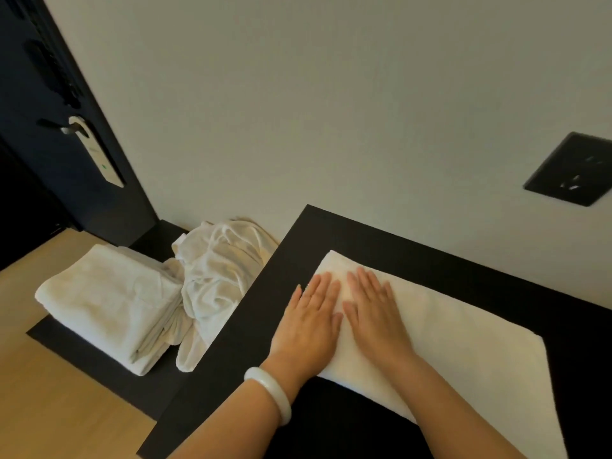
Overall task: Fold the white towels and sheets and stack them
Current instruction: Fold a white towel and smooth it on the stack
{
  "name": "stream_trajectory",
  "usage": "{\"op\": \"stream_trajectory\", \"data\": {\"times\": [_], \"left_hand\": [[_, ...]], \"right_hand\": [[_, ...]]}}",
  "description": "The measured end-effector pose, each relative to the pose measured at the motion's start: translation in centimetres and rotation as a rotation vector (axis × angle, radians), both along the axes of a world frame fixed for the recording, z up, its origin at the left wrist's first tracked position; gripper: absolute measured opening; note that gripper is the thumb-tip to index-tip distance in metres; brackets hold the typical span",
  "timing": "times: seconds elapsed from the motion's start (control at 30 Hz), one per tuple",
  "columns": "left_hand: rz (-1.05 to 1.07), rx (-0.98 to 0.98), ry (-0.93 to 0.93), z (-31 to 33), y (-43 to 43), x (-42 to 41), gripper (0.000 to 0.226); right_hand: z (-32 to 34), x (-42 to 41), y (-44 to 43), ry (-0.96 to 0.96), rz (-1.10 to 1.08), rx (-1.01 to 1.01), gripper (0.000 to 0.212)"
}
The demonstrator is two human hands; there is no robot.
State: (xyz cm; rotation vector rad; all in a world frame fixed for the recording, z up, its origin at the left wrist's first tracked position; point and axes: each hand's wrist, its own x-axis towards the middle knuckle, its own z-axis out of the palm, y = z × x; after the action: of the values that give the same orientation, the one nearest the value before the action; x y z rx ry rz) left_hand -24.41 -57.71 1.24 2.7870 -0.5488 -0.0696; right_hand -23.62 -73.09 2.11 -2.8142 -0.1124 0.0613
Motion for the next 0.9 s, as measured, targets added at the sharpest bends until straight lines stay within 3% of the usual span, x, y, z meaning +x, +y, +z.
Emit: {"op": "stream_trajectory", "data": {"times": [0.07,0.3,0.43,0.53,0.6,0.67,0.83,0.9], "left_hand": [[0.001,0.024,0.002,-0.7,0.0,0.1,0.061],[0.014,0.113,0.037,0.3,-0.4,-0.1,0.058],[-0.071,0.049,0.007,2.3,-3.5,-0.8,0.059],[-0.317,-0.006,-0.008,2.9,-6.8,-1.9,0.059],[-0.495,0.007,-0.044,2.7,-9.2,-2.7,0.058],[-0.602,0.044,-0.05,2.1,-10.9,-3.3,0.058],[-0.583,0.129,-0.083,0.5,-11.6,-3.5,0.059],[-0.593,0.124,-0.075,0.6,-11.6,-3.4,0.06]], "right_hand": [[-1.0,-2.6,-4.2,-0.004,-0.016,-0.109,0.062],[1.6,-8.5,-16.4,0.033,-0.578,-0.218,0.06],[3.4,-12.6,-16.2,-0.111,-0.964,0.091,0.051],[3.6,-16.8,-16.5,-0.067,-1.179,0.489,0.031],[3.6,-19.2,-16.6,0.031,-1.154,0.678,0.018],[3.8,-20.7,-16.2,0.122,-1.075,0.696,0.012],[3.8,-22.0,-16.0,0.223,-1.016,0.583,0.011],[4.0,-22.1,-16.1,0.287,-0.98,0.707,0.005]]}}
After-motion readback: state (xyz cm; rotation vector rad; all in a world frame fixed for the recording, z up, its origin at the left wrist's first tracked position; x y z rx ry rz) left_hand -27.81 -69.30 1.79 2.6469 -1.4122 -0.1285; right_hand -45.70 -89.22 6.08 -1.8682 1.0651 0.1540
